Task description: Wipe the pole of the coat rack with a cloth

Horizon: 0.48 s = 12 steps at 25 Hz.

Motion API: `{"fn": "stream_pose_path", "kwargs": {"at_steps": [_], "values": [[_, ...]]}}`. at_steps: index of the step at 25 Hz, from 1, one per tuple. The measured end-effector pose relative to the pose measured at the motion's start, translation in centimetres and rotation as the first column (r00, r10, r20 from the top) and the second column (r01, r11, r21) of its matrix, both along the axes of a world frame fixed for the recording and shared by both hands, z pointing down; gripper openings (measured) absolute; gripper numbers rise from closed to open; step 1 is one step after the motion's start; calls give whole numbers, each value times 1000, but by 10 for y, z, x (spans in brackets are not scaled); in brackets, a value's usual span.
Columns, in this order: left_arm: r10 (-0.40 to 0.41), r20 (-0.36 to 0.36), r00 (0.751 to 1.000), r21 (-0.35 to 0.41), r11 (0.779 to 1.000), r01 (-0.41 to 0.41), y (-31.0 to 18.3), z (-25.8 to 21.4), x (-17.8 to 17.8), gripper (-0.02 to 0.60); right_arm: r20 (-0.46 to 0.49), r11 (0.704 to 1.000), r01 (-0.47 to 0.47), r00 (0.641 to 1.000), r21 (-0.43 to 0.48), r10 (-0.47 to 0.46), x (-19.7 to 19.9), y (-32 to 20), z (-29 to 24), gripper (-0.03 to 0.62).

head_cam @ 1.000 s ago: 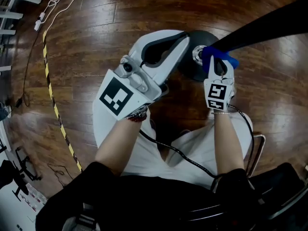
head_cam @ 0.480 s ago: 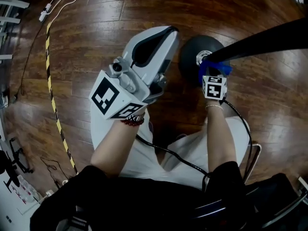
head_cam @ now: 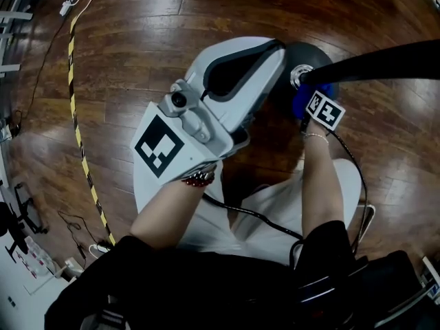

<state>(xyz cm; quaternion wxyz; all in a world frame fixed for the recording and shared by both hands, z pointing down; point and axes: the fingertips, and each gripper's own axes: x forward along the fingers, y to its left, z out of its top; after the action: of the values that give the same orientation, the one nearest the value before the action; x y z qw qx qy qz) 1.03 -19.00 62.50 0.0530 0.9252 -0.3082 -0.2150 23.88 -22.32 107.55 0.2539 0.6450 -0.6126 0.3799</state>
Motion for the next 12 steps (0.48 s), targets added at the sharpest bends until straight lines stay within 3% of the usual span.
{"fn": "stream_pose_path", "kwargs": {"at_steps": [6,12], "values": [[20,48,999,16,1000,-21,5,5,9,-6,139,980,-57,990,193,30,-2,-7,-41,18],[25,176,984,67,997,-37,3,20,22,-6,147,941,57,983,333,-112,-14,2,-92,18]]}}
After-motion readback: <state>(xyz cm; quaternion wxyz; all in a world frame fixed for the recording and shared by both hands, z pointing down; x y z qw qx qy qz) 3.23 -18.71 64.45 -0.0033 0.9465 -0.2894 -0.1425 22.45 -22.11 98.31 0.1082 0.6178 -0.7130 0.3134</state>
